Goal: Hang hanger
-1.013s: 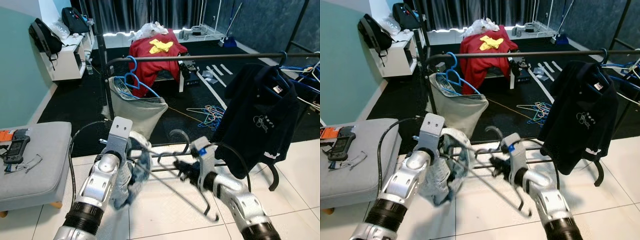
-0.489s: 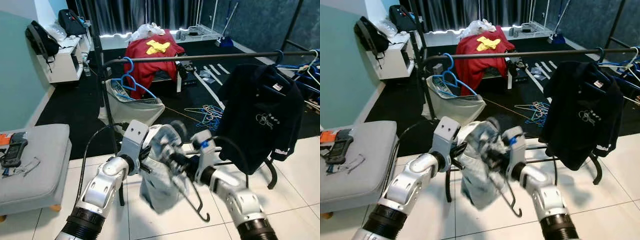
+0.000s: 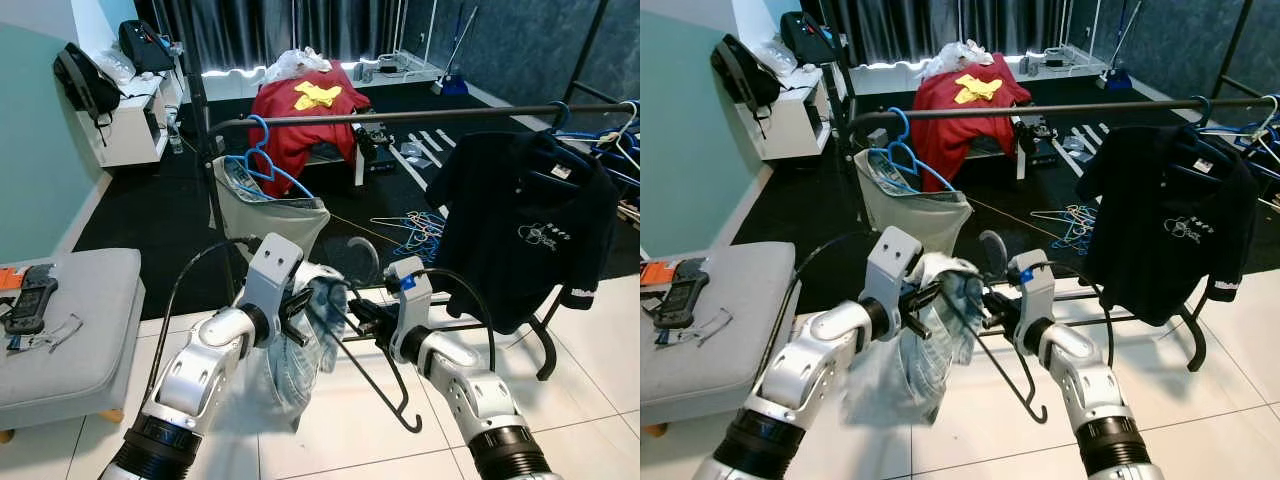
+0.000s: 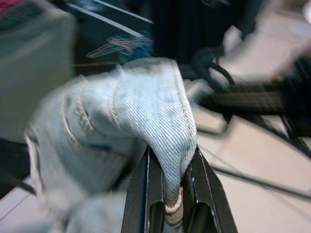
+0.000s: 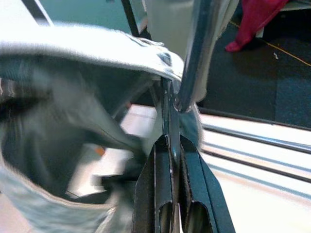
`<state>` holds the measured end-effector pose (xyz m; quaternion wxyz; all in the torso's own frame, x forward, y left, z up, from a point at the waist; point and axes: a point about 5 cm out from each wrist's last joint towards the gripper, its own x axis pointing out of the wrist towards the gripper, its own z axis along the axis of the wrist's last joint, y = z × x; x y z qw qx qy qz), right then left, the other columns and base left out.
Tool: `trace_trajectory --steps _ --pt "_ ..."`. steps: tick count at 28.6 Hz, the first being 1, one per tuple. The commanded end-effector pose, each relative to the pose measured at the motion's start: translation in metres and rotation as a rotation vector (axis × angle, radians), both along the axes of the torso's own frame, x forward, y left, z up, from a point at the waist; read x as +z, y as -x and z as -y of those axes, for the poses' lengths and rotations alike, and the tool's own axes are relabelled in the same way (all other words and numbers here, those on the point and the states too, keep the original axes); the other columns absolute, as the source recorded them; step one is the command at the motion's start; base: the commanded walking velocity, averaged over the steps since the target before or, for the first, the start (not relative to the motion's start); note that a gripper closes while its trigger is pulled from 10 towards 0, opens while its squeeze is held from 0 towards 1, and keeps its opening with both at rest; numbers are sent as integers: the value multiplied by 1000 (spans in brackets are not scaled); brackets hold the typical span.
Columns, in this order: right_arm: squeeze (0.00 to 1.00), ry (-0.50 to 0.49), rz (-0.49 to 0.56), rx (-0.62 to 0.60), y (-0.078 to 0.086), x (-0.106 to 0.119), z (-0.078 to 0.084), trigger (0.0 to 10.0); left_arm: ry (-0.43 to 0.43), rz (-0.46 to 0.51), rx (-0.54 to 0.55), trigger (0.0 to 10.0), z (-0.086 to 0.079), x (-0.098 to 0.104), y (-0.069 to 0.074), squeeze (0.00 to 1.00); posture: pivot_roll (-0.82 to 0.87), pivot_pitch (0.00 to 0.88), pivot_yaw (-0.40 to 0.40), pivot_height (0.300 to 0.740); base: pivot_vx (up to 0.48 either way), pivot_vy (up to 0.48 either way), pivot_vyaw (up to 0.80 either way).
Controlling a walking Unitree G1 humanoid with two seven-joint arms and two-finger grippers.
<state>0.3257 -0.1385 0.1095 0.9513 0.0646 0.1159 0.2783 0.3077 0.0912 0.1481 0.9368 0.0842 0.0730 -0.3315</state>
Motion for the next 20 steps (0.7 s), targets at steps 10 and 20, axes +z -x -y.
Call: trace_trajectory --steps 10,20 --pt "0 -38 10 49 -3 8 -3 10000 5 12 -152 10000 9 5 10 0 -52 6 30 740 0 0 0" --pt "0 156 -164 104 7 -24 2 10000 100 111 -120 10000 9 28 2 0 -51 5 26 740 0 0 0"
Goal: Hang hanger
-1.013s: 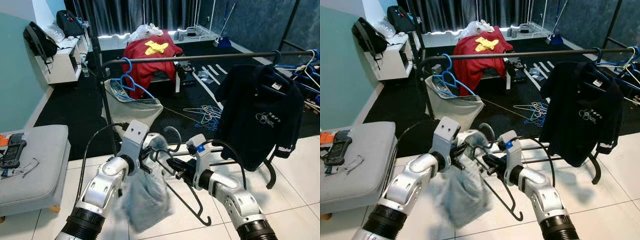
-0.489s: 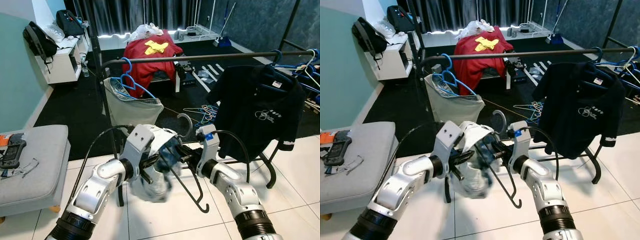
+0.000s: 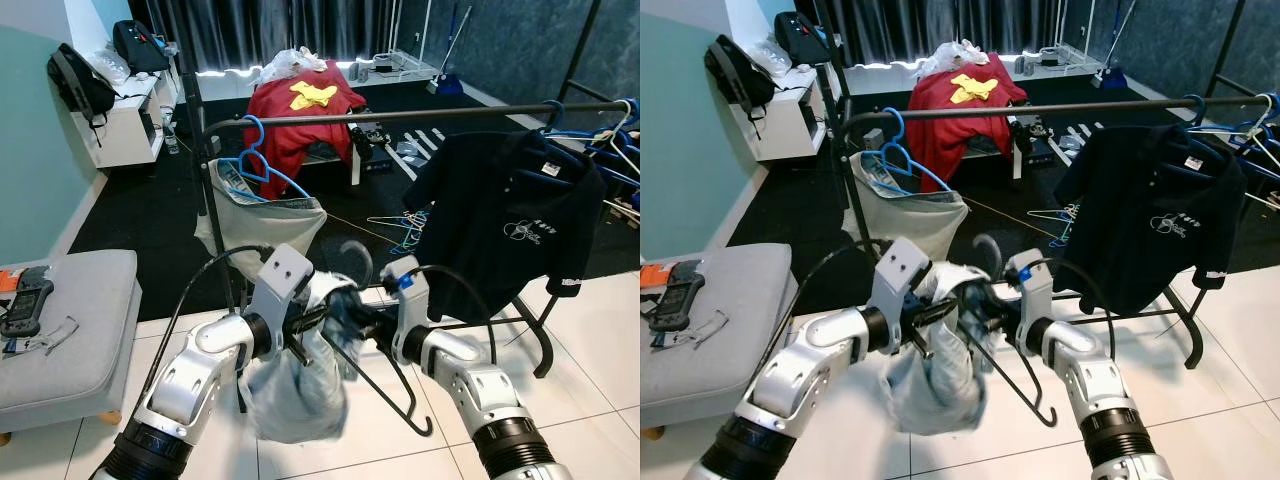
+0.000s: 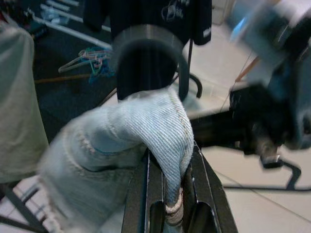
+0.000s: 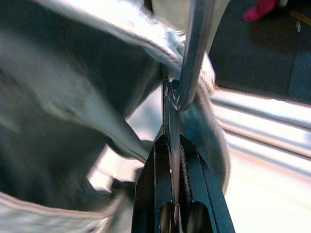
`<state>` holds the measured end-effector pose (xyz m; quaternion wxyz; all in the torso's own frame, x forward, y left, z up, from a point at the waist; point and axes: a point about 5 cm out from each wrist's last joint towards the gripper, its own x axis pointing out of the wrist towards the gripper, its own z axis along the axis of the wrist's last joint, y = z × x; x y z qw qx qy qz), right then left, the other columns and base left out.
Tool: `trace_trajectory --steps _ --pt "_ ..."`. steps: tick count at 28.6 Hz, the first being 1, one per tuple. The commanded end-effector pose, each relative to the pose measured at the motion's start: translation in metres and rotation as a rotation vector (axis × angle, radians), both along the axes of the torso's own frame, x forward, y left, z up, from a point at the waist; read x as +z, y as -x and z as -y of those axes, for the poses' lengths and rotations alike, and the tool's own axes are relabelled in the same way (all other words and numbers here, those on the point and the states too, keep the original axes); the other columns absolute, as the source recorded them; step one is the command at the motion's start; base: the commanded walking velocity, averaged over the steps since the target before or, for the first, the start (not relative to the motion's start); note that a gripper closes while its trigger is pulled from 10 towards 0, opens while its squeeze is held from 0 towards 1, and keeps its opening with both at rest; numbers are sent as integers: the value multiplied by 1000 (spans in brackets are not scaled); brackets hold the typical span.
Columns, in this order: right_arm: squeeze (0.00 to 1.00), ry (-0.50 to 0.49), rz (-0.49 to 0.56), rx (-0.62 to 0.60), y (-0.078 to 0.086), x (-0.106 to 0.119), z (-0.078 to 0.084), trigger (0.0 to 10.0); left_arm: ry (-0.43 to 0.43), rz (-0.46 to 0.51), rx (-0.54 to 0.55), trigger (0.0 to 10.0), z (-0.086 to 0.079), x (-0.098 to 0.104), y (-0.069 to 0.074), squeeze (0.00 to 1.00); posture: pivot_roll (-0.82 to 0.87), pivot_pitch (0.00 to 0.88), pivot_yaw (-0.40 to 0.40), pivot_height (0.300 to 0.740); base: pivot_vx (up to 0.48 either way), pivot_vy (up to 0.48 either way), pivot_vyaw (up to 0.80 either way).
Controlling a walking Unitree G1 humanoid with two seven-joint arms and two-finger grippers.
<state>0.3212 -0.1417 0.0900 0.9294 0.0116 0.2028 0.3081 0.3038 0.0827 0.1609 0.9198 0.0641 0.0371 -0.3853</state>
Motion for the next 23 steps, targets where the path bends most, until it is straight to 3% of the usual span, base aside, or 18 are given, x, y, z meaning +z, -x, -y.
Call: trace_trajectory --steps 1,5,13,23 --pt "0 22 -41 4 2 -6 0 10000 46 74 7 10000 -1 17 -3 0 -51 4 27 740 0 0 0" --pt "0 15 -35 -22 0 -4 1 10000 48 71 -18 10000 -1 19 -1 0 -51 4 30 740 0 0 0" --pt "0 -99 201 -144 -19 33 6 10000 -68 29 -137 10000 2 1 13 0 -50 5 29 740 0 0 0" --pt "0 -177 299 -144 -27 61 3 10000 -105 2 -270 10000 9 -6 27 0 -51 5 28 740 0 0 0"
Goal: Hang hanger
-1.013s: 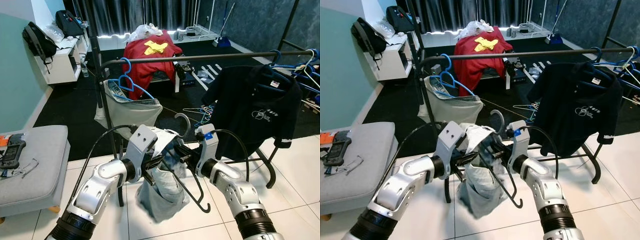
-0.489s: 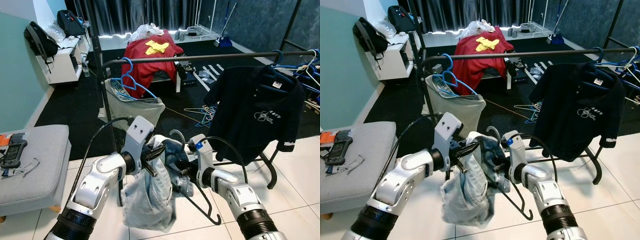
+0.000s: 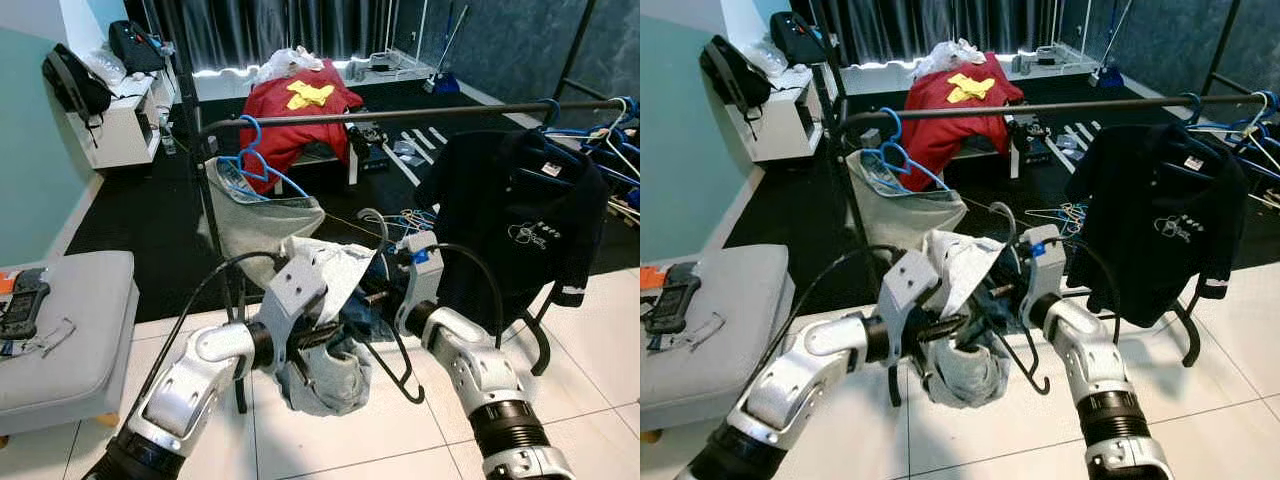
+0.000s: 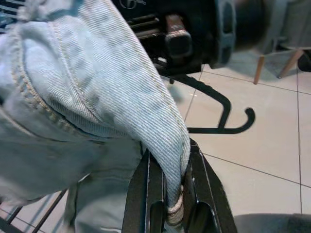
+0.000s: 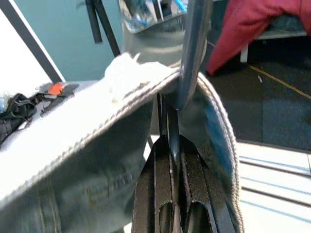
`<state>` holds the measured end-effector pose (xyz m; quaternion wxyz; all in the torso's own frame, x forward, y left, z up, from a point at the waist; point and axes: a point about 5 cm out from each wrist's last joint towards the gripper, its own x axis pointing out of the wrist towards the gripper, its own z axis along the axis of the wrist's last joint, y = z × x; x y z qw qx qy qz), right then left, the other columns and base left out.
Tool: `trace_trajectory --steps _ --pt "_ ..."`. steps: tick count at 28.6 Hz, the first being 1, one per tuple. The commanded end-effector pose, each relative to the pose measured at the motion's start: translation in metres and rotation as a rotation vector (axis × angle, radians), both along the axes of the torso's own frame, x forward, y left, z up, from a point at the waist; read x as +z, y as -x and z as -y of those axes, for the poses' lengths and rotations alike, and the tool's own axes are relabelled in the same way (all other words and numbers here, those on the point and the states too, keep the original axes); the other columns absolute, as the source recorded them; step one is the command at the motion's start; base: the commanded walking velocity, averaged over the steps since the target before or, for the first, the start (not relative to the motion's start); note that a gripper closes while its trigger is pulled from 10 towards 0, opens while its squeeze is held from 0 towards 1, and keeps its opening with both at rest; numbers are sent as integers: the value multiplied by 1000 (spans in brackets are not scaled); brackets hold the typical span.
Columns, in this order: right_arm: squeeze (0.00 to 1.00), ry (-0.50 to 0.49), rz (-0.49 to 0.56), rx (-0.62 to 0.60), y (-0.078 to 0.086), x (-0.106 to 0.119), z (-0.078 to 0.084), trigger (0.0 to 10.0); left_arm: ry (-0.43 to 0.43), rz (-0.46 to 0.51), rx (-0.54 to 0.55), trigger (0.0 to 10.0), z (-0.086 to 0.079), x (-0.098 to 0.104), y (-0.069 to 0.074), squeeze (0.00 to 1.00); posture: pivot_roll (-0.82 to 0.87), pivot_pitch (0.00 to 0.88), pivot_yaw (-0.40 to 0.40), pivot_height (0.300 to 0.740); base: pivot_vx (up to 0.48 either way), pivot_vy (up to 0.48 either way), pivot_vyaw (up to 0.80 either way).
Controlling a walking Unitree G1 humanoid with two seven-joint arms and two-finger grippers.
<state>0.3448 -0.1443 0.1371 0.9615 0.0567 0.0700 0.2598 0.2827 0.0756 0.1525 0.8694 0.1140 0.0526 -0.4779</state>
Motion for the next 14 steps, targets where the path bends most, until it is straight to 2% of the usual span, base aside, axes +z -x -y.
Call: trace_trajectory --steps 1,2,3,5,7,10,13,14 --pt "0 -28 68 -14 -4 14 1 10000 0 5 -59 10000 2 2 6 0 -51 5 28 740 0 0 0" --pt "0 -66 74 -29 -6 18 2 10000 -35 24 -100 10000 2 1 10 0 -49 4 26 740 0 0 0" --pt "0 -66 74 -29 -6 18 2 10000 -35 24 -100 10000 2 1 10 0 -49 4 26 740 0 0 0" --pt "0 -138 82 -55 -8 23 4 10000 -78 46 -121 10000 0 -3 12 0 -50 4 27 740 0 0 0" --pt "0 -138 82 -55 -8 23 4 10000 -78 46 -121 10000 0 -3 12 0 -50 4 27 740 0 0 0" --pt "0 -245 85 -128 -13 31 11 10000 -143 82 -175 10000 -2 -8 16 0 -49 3 29 740 0 0 0" --pt "0 -263 84 -147 -15 32 13 10000 -157 88 -193 10000 -2 -9 17 0 -49 3 29 740 0 0 0" --pt "0 -308 80 -176 -16 33 16 10000 -170 97 -211 10000 -3 -10 18 0 -49 3 29 740 0 0 0"
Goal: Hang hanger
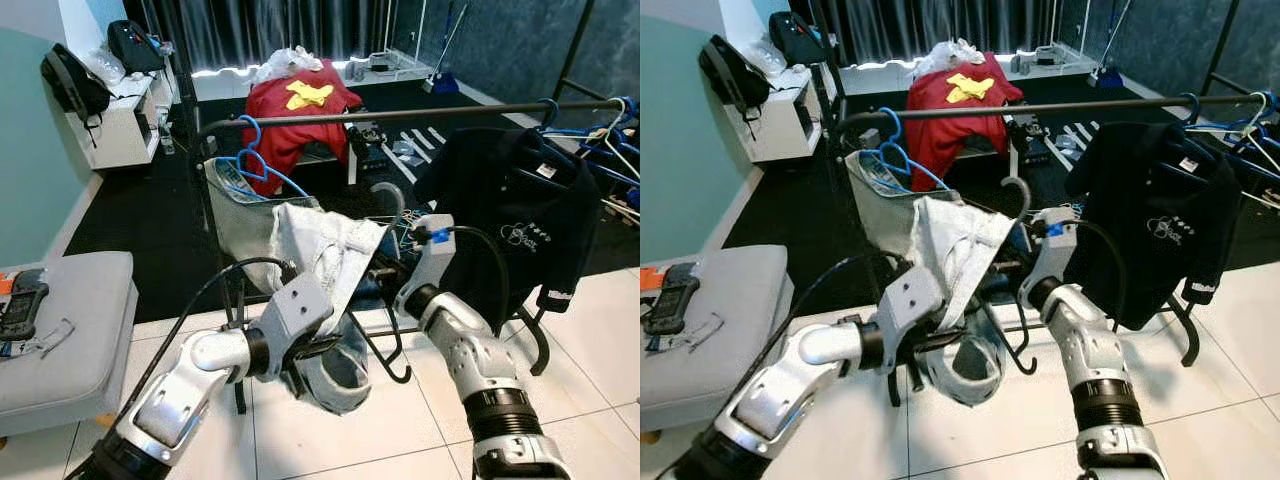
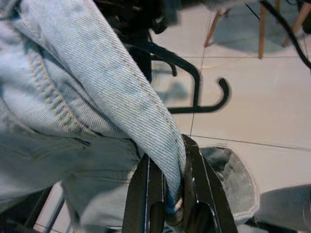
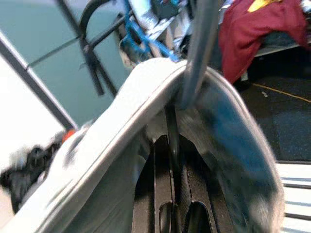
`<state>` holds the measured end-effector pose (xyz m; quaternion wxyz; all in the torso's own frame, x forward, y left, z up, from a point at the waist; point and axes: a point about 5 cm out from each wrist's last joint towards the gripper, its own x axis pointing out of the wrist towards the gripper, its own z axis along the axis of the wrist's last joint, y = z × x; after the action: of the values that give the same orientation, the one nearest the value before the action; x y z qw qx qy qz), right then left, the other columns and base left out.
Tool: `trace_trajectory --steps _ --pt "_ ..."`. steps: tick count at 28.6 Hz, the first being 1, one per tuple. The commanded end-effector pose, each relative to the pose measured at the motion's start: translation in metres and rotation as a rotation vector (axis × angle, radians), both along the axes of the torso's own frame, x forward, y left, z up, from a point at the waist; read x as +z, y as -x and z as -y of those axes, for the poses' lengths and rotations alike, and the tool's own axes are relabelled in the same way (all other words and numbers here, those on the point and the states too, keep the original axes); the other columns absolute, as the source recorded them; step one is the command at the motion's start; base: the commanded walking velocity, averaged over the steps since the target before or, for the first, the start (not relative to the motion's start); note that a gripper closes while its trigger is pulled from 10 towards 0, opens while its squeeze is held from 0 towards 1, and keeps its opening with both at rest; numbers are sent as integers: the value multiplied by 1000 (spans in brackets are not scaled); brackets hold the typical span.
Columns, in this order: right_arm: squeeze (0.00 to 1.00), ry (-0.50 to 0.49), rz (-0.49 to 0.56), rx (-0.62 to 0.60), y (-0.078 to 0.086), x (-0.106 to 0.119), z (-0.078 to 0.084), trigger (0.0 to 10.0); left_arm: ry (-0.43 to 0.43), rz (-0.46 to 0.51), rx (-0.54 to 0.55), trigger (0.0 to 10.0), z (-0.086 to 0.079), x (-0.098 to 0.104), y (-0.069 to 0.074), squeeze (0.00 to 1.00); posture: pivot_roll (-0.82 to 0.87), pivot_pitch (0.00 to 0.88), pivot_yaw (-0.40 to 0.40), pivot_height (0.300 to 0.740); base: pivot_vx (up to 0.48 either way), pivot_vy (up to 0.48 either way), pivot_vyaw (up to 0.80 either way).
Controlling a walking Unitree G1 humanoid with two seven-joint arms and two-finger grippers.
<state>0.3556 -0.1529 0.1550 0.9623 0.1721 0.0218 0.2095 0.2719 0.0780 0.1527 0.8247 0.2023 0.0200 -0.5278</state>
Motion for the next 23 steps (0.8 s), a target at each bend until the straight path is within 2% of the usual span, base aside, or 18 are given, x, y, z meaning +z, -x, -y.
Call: trace_trajectory --steps 1,2,4,15,18,19,20,23 --pt "0 -171 32 -129 -9 18 14 10000 -62 -24 -81 10000 0 -11 9 0 -47 2 28 740 0 0 0" --pt "0 -171 32 -129 -9 18 14 10000 -62 -24 -81 10000 0 -11 9 0 -47 2 28 740 0 0 0" --pt "0 -248 14 -167 -11 19 18 10000 -71 -20 -88 10000 1 -12 10 0 -47 2 28 740 0 0 0" --pt "0 -349 -49 -152 -11 14 16 10000 -79 11 -75 10000 2 -13 7 0 -48 3 28 740 0 0 0" --pt "0 -447 -89 -179 -12 11 17 10000 -103 41 -81 10000 3 -13 6 0 -47 5 28 740 0 0 0" --pt "0 -447 -89 -179 -12 11 17 10000 -103 41 -81 10000 3 -13 6 0 -47 5 28 740 0 0 0" --pt "0 -578 -129 -211 -14 10 19 10000 -91 56 -77 10000 6 -12 5 0 -48 6 29 740 0 0 0" --pt "0 -617 -145 -225 -15 8 19 10000 -69 53 -76 10000 9 -10 5 0 -48 6 29 740 0 0 0"
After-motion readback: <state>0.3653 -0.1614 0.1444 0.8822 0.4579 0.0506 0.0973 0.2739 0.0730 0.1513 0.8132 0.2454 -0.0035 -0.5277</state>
